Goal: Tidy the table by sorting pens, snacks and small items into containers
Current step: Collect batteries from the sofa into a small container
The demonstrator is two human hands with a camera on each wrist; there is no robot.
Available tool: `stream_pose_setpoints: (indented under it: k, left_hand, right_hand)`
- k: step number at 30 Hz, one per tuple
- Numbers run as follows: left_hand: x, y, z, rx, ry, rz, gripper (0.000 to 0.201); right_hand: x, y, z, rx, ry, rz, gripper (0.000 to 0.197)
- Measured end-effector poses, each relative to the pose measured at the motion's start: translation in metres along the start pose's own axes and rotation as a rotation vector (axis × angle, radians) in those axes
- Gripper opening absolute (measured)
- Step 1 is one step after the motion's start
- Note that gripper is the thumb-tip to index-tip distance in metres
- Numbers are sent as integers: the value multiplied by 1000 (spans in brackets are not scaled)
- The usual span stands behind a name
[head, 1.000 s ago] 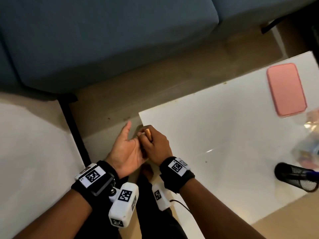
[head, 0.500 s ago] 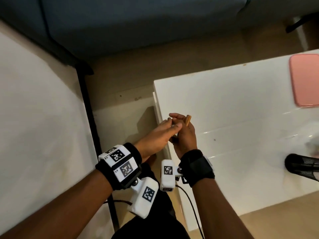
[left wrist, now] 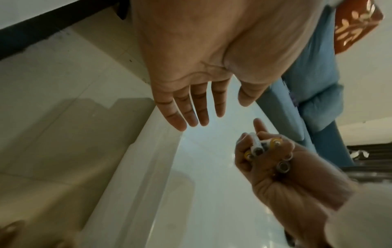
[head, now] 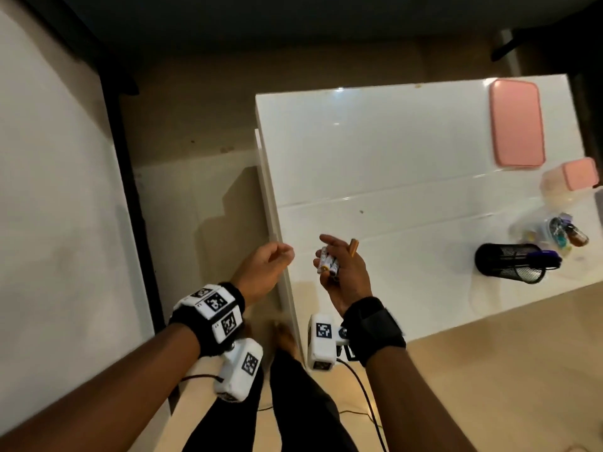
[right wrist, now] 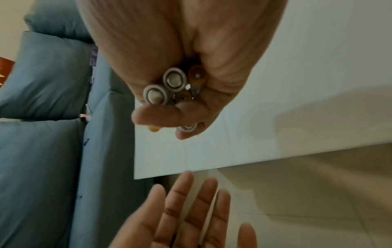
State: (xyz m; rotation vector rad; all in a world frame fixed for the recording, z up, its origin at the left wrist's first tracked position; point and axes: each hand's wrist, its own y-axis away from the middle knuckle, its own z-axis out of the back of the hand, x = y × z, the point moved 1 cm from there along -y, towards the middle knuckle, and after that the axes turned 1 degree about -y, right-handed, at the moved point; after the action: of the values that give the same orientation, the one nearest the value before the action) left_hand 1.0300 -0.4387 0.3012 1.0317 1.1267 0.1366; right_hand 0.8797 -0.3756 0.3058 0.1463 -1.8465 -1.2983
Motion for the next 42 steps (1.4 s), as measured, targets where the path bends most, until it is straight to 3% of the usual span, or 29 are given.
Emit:
stream_pose_setpoints:
  k: [6,11,21,24,29,37,42]
  left_hand:
    - [53,8,-48,-22,-168,14,15]
    - [35,6,-101,-20,-293,-46,7]
    - [-88,-15,-292,-40,-337,-270,13]
    - [-134,-24,-359,-74,-315,-349,12]
    - [-195,-50,-436,-90,-331,-426,10]
    - [-273,-109,-505,0,-594,-542,9]
    - [-315,-177,-529,143,-909,-588,30]
  right_hand:
    - [-15,15,63,-56,-80,-92,16]
    - [22,33,132,-52,-148,-51,18]
    - [158,64,326,25,-207,76,25]
    - [204,58,390,74,-205,109,22]
    - [263,27,474,38,-152,157,21]
    - [318,-48,545,-46,-180,184,22]
    - [338,-77,554,-57,-205,149,23]
